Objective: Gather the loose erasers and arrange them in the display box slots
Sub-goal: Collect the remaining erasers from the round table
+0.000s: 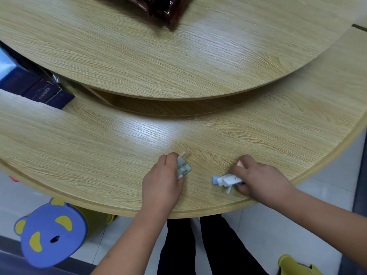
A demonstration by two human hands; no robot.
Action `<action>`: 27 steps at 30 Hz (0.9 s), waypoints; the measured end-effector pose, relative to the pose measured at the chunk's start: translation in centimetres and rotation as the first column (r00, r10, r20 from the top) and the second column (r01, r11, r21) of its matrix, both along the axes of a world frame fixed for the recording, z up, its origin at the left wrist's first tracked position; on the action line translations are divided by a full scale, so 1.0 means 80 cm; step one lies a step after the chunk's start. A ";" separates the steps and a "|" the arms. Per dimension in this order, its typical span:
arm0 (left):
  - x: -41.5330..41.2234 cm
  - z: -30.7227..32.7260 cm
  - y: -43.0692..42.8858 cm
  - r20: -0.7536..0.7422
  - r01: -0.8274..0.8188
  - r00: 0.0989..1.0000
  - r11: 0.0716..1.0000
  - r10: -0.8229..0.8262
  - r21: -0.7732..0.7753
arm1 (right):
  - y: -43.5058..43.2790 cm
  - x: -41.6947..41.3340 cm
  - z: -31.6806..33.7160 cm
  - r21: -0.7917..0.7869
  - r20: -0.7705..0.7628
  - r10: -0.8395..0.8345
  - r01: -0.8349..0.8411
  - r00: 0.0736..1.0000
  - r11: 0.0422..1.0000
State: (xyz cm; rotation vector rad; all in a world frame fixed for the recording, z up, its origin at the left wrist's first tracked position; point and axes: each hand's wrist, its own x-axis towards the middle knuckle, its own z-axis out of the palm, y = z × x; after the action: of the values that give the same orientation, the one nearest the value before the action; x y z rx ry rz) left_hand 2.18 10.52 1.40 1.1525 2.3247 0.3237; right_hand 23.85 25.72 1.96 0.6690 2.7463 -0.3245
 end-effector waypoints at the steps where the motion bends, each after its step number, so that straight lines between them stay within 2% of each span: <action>1: 0.001 0.000 0.000 -0.008 0.012 1.000 1.000 -0.012 -0.005 | -0.002 0.002 -0.001 -0.001 0.003 0.007 -0.007 1.000 1.000; 5: 0.006 -0.005 0.000 -0.048 0.045 0.998 0.999 -0.044 0.009 | -0.011 0.004 -0.007 -0.017 0.013 -0.005 0.005 1.000 1.000; 8: 0.009 -0.014 -0.003 -0.113 0.129 0.986 0.990 -0.122 0.054 | -0.016 -0.001 -0.009 0.006 0.033 -0.025 0.025 0.999 1.000; 16: 0.008 -0.025 -0.007 -0.224 0.242 0.951 0.964 -0.213 0.111 | -0.036 -0.019 -0.006 -0.006 0.059 -0.180 0.181 0.982 0.984; 21: 0.005 -0.017 0.003 -0.196 0.285 0.940 0.959 -0.281 -0.010 | -0.042 -0.036 -0.004 -0.009 0.076 -0.216 0.217 0.973 0.976; 24: 0.004 -0.005 0.018 -0.120 0.299 0.943 0.949 -0.309 -0.099 | -0.039 -0.038 -0.005 -0.037 0.095 -0.213 0.218 0.972 0.975; 27: 0.003 0.001 0.024 -0.084 0.297 0.948 0.949 -0.307 -0.106 | -0.031 -0.042 -0.002 -0.072 0.122 -0.217 0.227 0.968 0.971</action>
State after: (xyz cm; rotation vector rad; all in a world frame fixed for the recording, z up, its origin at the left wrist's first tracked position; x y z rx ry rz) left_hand 2.41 12.41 1.48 1.4826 2.1751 0.0472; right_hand 20.50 23.22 1.77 0.9444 2.5382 -0.4357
